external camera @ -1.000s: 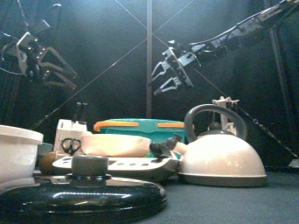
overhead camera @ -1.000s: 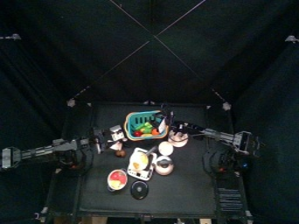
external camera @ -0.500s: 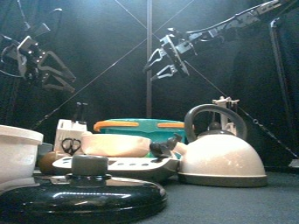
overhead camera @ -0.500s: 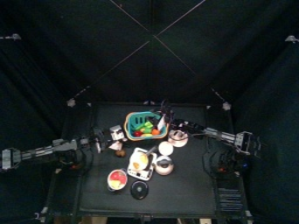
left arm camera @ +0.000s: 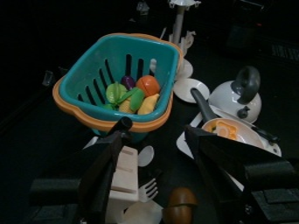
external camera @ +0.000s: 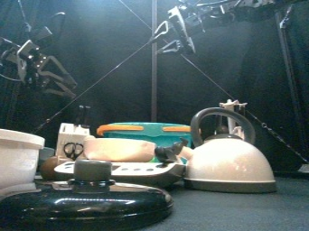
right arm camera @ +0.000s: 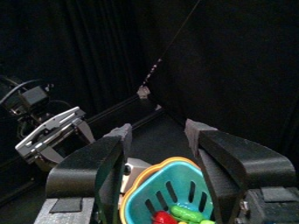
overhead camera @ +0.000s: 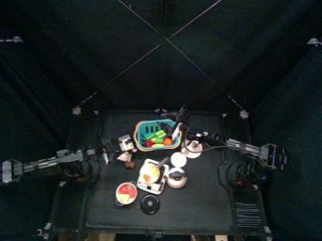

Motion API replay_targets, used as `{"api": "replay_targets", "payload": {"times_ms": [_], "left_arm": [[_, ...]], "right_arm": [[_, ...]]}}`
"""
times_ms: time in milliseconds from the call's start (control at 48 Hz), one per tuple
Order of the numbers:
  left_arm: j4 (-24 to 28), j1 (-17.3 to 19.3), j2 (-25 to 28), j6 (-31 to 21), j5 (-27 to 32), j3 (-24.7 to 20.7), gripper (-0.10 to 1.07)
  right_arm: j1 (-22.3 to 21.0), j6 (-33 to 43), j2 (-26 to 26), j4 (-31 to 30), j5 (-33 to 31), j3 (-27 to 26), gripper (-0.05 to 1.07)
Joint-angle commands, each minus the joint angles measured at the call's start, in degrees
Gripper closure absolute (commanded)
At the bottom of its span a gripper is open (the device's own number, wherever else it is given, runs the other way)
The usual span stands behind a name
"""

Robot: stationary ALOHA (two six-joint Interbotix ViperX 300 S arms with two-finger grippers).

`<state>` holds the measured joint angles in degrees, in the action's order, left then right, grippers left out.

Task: Grab corn

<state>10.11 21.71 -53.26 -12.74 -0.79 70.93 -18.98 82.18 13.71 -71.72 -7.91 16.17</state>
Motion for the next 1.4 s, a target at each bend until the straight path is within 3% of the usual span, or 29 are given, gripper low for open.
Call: {"api": "replay_targets", "payload": {"times_ms": [0,208,292,438,521,646,771,958,1125,1375], "left_arm": [[0.00,0.26,0.09,0.00,-0.18,-0.70,0.04],[0.00,0.18,0.00,0.00,-0.18,-0.70,0.04],[0.00,0.26,0.09,0.00,-0.09,-0.70,0.04],[0.00,0.26,0.09,0.00,-0.18,-0.53,0.04],[0.00,0.26,0.09,-0.09,-0.18,-0.53,0.04],[0.00,0.44,0.00,-0.09,-0.18,-0.44,0.04],[-0.62,0.44,0.00,0.00,0.09,-0.09,0.04],[-0.97,1.05,0.09,0.00,1.05,0.09,0.04],[-0.97,1.41,0.09,0.00,1.05,0.26,0.04],[-0.97,1.41,0.09,0.00,1.05,0.53,0.04]], "right_arm": [[0.88,-0.09,2.46,-0.26,-0.70,-1.85,0.15],[4.57,-3.34,3.34,-0.44,-5.62,-3.25,0.15],[5.89,-7.47,3.34,2.64,-8.00,-4.22,0.15],[8.17,-23.91,2.29,16.61,-20.74,-8.88,0.15],[8.26,-39.11,0.53,31.11,-27.95,-13.10,0.15],[7.73,-58.10,-1.41,49.31,-28.83,-16.70,0.15],[2.64,-69.61,-3.43,62.67,-28.65,-16.88,0.15],[-3.25,-77.96,-7.29,65.39,-29.18,-15.82,0.15],[-6.50,-86.84,-12.48,67.24,-33.75,-16.00,0.15],[-10.46,-96.86,-19.07,78.66,-36.30,-16.26,0.15]]}}
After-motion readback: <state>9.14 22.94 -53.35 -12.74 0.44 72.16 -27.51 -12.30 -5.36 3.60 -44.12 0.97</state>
